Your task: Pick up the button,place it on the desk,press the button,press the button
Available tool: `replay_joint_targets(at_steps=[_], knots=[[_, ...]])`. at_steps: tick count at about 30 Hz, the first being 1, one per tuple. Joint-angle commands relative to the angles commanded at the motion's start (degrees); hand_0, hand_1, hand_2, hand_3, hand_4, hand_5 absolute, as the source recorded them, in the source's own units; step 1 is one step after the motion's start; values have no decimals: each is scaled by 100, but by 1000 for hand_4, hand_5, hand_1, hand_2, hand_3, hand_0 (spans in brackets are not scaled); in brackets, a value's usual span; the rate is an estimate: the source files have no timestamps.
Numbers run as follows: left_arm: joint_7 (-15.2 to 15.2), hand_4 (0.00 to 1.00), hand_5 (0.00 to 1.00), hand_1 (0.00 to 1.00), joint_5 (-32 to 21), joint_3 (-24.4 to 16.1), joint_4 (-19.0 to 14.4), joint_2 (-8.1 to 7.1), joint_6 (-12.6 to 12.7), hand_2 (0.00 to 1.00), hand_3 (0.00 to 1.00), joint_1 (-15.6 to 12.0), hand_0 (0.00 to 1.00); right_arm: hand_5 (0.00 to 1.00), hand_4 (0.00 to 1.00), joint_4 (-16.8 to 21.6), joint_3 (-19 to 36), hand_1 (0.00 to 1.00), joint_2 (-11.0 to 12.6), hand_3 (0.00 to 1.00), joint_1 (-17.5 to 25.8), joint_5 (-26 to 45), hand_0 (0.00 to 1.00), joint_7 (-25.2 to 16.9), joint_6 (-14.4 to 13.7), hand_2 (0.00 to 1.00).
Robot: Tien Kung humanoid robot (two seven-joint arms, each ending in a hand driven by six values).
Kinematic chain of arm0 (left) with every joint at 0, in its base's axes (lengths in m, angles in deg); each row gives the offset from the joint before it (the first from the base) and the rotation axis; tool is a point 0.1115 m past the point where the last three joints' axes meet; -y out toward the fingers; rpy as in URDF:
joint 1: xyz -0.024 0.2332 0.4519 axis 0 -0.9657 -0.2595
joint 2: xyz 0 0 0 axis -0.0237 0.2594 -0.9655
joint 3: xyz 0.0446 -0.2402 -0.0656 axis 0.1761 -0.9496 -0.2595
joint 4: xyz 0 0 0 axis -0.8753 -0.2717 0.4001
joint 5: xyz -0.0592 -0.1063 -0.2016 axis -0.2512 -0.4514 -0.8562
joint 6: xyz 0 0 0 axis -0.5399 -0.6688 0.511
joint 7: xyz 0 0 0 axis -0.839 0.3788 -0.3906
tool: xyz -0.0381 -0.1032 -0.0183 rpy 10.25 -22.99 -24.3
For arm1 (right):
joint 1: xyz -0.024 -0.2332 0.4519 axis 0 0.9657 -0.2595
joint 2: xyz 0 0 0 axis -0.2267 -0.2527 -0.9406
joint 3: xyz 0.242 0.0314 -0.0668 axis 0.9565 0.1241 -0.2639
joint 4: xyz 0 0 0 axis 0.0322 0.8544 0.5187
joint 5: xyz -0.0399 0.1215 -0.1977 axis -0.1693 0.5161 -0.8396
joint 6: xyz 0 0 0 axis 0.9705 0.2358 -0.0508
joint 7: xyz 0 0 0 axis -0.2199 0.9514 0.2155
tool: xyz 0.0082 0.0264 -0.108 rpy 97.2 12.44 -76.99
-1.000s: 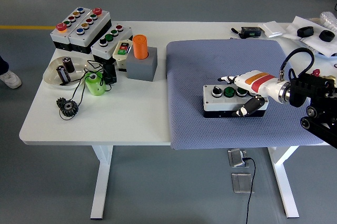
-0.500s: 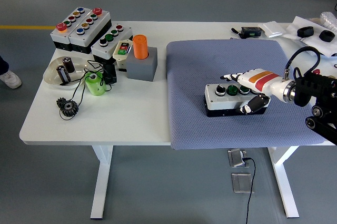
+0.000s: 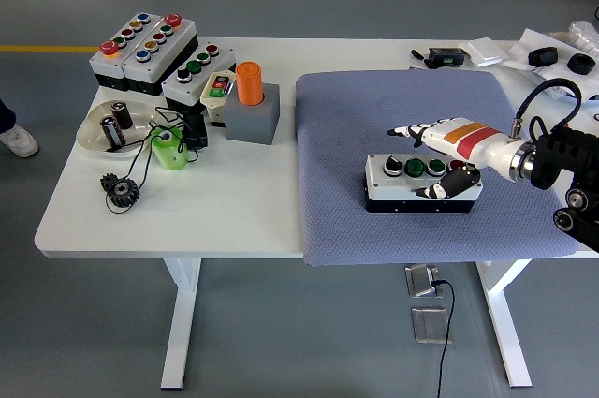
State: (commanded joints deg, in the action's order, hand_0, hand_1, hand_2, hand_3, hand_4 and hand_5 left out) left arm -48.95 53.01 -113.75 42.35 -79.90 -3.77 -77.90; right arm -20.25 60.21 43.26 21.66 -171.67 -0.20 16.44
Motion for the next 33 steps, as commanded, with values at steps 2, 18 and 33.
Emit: replay_joint_targets(at_steps=[2, 18, 33], knots=[[10, 375, 998, 702, -1, -16, 0, 1, 0, 721, 526, 1, 673, 140, 858, 115, 75, 771, 87, 998, 45, -28, 873, 1, 0, 954], [28, 375, 998, 702, 46, -64, 0, 4, 4, 722, 528, -28, 673, 173, 855, 1608, 751, 667, 802, 998, 278, 673, 797, 231, -354, 827], [27, 374, 998, 702, 72, -73, 0, -9, -4, 722, 527, 0, 672, 273, 639, 1954, 1144, 2, 1592, 712, 851, 2115, 159, 1250, -44, 52]])
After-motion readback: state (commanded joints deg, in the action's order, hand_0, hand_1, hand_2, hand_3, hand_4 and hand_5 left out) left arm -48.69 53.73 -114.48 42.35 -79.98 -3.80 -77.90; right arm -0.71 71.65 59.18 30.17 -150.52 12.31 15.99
